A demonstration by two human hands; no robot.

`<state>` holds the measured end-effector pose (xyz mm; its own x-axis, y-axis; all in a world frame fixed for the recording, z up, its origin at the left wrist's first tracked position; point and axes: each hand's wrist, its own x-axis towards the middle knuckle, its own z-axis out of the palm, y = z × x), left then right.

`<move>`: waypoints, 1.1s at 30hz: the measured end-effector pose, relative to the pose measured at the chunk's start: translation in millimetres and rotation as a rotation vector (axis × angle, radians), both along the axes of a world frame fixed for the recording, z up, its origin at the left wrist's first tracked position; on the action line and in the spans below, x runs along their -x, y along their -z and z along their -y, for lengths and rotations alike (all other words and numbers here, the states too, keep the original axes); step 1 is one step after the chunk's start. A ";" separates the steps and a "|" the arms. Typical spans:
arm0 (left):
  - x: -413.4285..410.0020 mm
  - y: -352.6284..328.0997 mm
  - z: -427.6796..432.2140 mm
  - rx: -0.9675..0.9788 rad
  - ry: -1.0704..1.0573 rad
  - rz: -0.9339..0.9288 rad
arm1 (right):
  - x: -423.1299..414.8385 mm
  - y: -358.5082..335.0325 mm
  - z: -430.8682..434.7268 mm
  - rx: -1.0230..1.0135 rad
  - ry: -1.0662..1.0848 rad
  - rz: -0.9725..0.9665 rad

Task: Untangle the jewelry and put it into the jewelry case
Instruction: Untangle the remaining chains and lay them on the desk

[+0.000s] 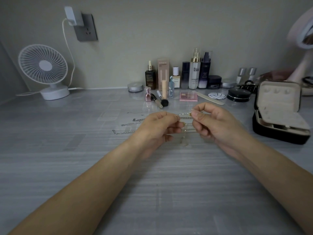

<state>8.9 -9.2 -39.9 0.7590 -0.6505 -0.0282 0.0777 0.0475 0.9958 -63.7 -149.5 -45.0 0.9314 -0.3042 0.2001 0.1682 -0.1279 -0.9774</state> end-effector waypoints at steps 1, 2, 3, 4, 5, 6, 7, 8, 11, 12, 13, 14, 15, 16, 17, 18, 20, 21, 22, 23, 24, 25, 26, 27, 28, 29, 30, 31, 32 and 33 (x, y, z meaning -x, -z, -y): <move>-0.1 0.2 -0.2 -0.009 -0.006 0.014 | -0.3 0.5 0.4 -0.009 -0.014 0.001; -0.1 0.5 -0.2 -0.014 -0.008 0.025 | -0.5 0.8 0.6 -0.025 -0.033 -0.001; 0.2 0.6 -0.2 -0.009 -0.008 0.023 | -0.7 1.3 1.0 -0.041 -0.052 -0.004; 0.5 0.3 -0.3 0.010 -0.005 0.006 | -0.9 1.5 1.0 -0.050 -0.068 -0.012; 0.9 -0.1 -0.4 0.036 0.000 -0.018 | -1.2 1.8 1.2 -0.050 -0.078 -0.024; 1.2 -0.7 -0.3 0.062 0.007 -0.042 | -1.2 1.7 0.9 -0.047 -0.083 -0.039; 1.9 -1.5 -0.3 0.080 0.014 -0.064 | -1.4 1.8 0.7 -0.042 -0.081 -0.050; 2.3 -2.0 0.0 0.091 0.020 -0.087 | -1.2 1.3 0.2 -0.039 -0.079 -0.058; 2.6 -1.6 1.2 0.105 0.028 -0.144 | 1.2 -1.4 -1.4 -0.009 -0.084 -0.069; 2.4 -1.0 1.5 0.106 0.028 -0.146 | 2.2 -2.4 -2.8 0.009 -0.094 -0.077; 2.3 -0.3 1.7 0.104 0.029 -0.138 | 2.9 -2.6 -3.5 0.027 -0.104 -0.090; 2.2 0.4 1.9 0.099 0.033 -0.121 | 3.3 -2.3 -4.1 0.043 -0.104 -0.103; 2.1 1.2 2.1 0.093 0.035 -0.100 | 3.0 -1.4 -3.6 0.062 -0.096 -0.113; 1.6 1.8 2.2 0.084 0.034 -0.080 | 2.6 -0.8 -3.1 0.083 -0.079 -0.118; 1.3 2.1 2.0 0.071 0.031 -0.062 | 2.3 -0.3 -1.8 0.102 -0.057 -0.117; 1.0 2.1 1.5 0.052 0.030 -0.049 | 1.8 -0.2 -0.6 0.102 -0.033 -0.108; 0.9 1.8 0.4 0.002 0.048 -0.028 | 1.4 -0.9 1.5 0.051 -0.003 -0.074; 1.2 1.7 0.1 -0.020 0.063 -0.023 | 1.3 -1.3 2.1 0.028 0.006 -0.061; 1.9 1.5 0.1 -0.033 0.081 -0.024 | 1.1 -1.5 2.1 0.020 0.014 -0.054; 2.7 1.2 0.1 -0.038 0.098 -0.026 | 0.6 -1.2 2.2 0.020 0.019 -0.048; 3.4 0.9 0.5 -0.041 0.114 -0.026 | 0.4 -1.1 2.1 0.016 0.019 -0.039; 3.9 0.8 0.9 -0.043 0.126 -0.022 | 0.0 -0.9 2.2 0.002 0.009 -0.025; 4.6 0.8 0.9 -0.042 0.132 -0.015 | 0.0 -1.1 2.2 -0.021 -0.012 -0.008; 4.7 0.9 1.0 -0.039 0.133 -0.006 | 0.5 -1.8 2.0 -0.047 -0.039 0.011; 4.6 1.6 0.8 -0.036 0.129 0.011 | 1.1 -2.6 1.5 -0.070 -0.065 0.023; 4.6 2.3 0.6 -0.035 0.123 0.035 | 1.8 -3.1 1.2 -0.088 -0.086 0.029; 4.9 3.2 0.5 -0.040 0.119 0.069 | 2.3 -3.5 0.3 -0.100 -0.101 0.028; 5.5 4.2 0.6 -0.060 0.119 0.115 | 2.9 -3.5 -0.3 -0.108 -0.111 0.023; 6.3 5.3 0.8 -0.098 0.126 0.173 | 3.2 -3.4 -1.4 -0.114 -0.118 0.017; 7.4 6.4 1.3 -0.144 0.136 0.233 | 3.3 -3.2 -2.2 -0.115 -0.122 0.013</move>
